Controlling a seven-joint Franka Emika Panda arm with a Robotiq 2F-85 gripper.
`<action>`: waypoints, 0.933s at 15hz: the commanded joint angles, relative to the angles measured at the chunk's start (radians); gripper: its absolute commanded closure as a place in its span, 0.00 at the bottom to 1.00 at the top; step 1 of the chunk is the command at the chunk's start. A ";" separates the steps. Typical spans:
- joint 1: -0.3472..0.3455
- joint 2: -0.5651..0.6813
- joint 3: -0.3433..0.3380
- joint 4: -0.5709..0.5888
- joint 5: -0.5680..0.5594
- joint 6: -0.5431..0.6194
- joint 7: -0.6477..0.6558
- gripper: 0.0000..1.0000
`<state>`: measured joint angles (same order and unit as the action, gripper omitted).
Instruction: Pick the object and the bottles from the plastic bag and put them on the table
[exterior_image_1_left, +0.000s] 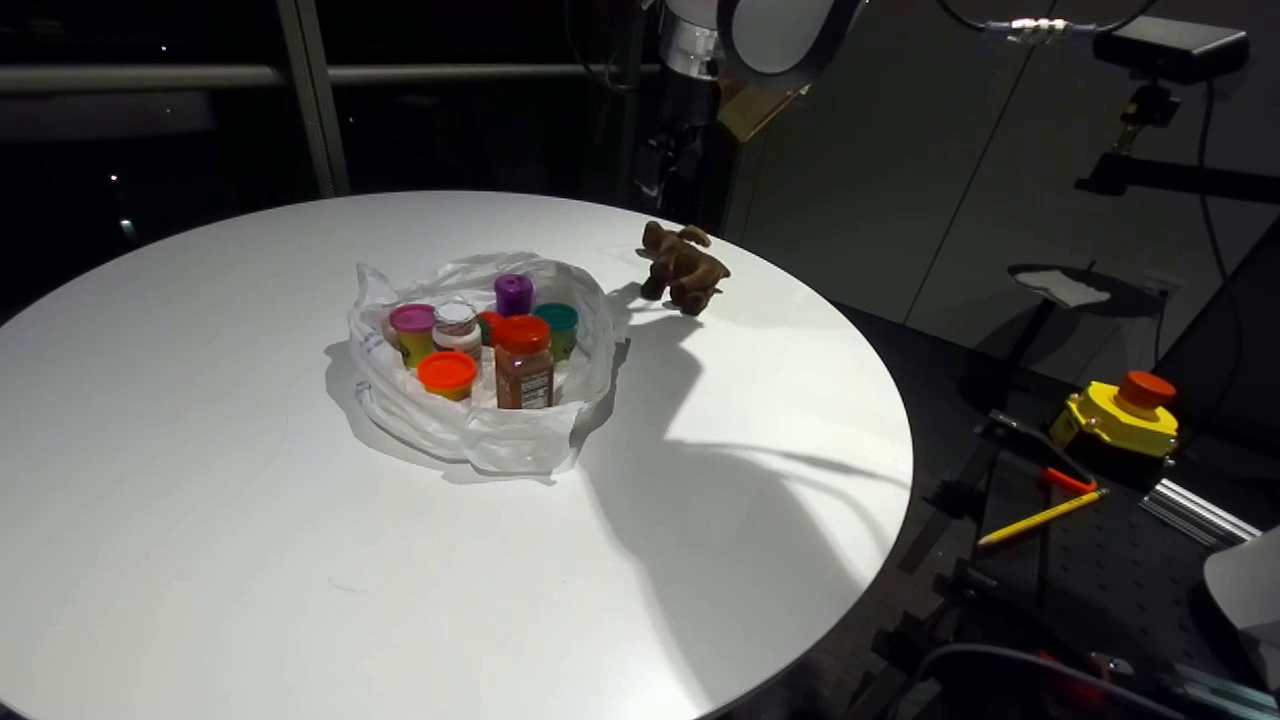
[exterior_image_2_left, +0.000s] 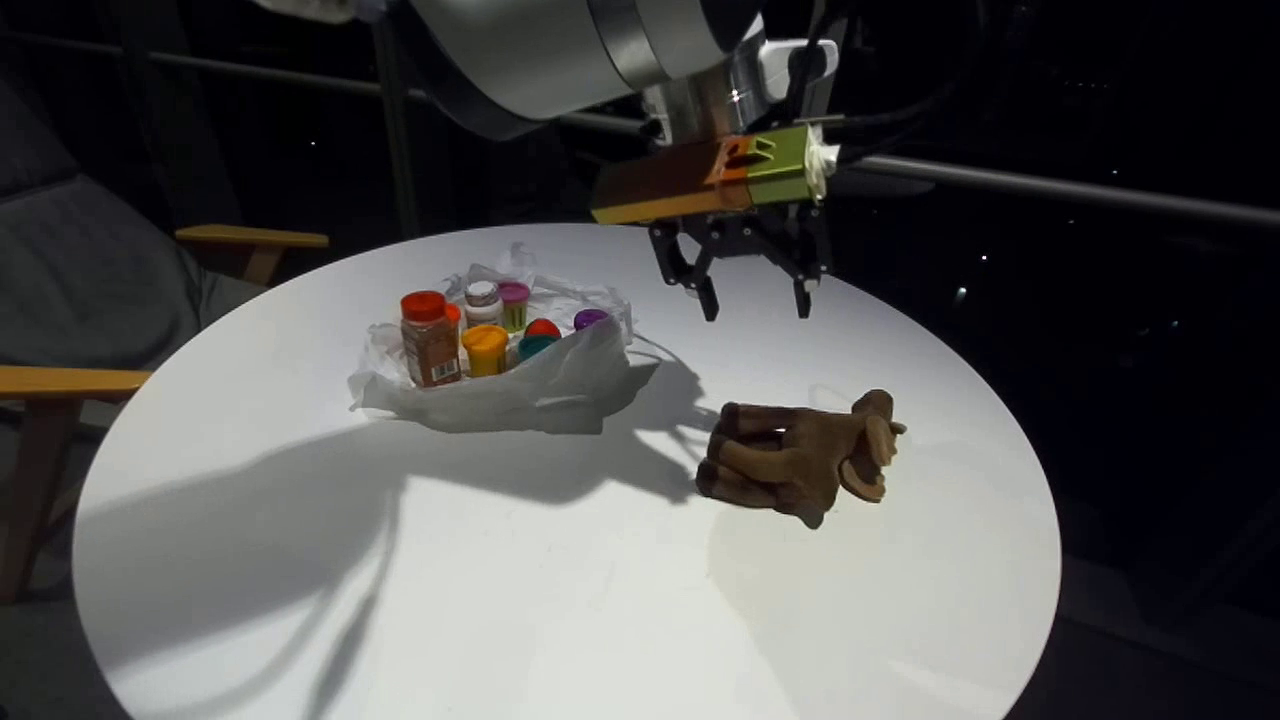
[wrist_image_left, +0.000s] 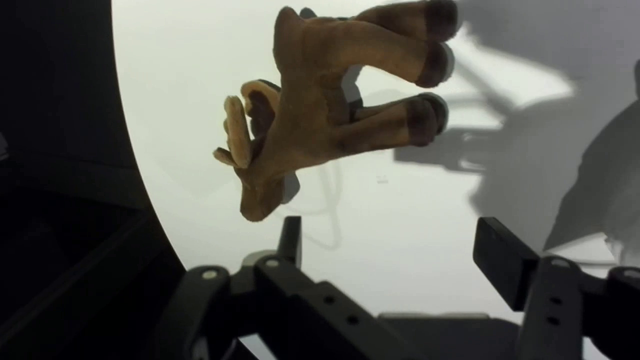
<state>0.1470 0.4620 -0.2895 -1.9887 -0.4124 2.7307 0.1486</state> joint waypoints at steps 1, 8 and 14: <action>0.018 -0.039 0.051 -0.013 -0.008 -0.050 0.011 0.00; -0.020 -0.009 0.309 0.034 0.244 -0.315 -0.114 0.00; 0.040 -0.024 0.326 0.155 0.247 -0.449 0.020 0.00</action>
<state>0.1756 0.4480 0.0230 -1.8940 -0.1987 2.3590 0.1299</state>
